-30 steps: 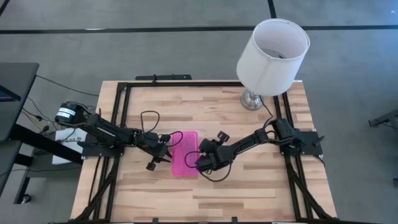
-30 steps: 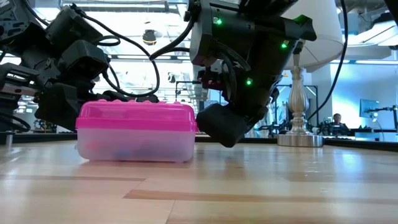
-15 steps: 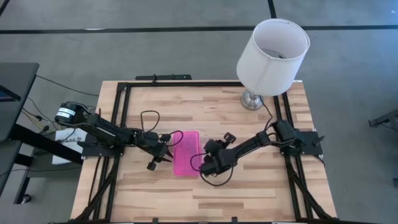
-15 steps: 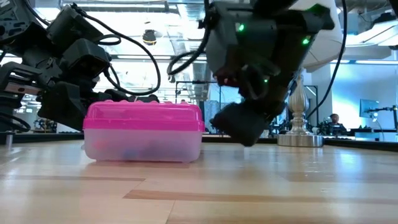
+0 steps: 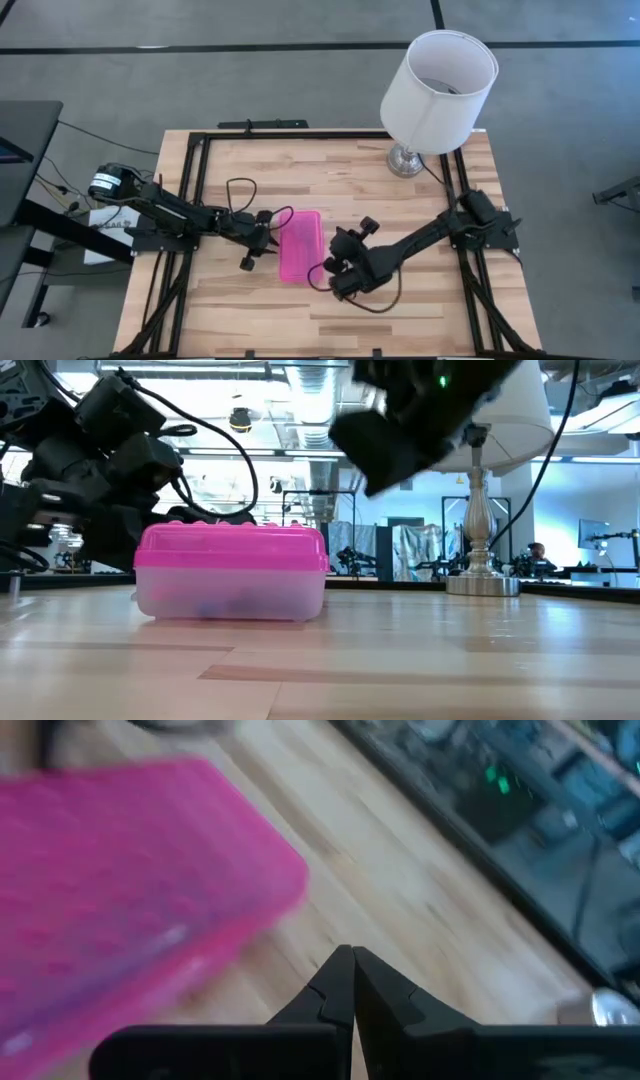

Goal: Pick & place school supplies into a supply box
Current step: Close the pink supply box

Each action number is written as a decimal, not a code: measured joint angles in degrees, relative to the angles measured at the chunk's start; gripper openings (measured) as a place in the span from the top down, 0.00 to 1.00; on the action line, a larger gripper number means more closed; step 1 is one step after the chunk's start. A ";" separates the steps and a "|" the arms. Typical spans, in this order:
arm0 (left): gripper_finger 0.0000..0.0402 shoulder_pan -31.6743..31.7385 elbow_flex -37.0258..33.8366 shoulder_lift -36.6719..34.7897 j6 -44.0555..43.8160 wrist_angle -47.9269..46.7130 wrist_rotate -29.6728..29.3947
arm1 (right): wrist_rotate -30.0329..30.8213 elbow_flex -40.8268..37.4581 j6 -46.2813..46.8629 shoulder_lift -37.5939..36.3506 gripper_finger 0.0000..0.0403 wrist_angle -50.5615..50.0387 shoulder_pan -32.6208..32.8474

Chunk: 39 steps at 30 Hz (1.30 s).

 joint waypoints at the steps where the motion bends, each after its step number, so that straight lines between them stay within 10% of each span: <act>1: 0.76 0.02 0.00 0.00 -0.02 -0.31 -1.04 | 0.59 -0.02 -2.59 -0.39 1.00 2.20 0.51; 18: 0.76 0.00 0.33 0.00 -0.26 -4.19 -8.42 | -17.12 -0.02 -38.50 0.49 1.00 33.98 -1.43; 39: 0.76 -4.17 -0.42 -15.97 -3.16 -12.69 -7.69 | -27.59 -0.04 -32.60 0.55 1.00 28.83 -5.97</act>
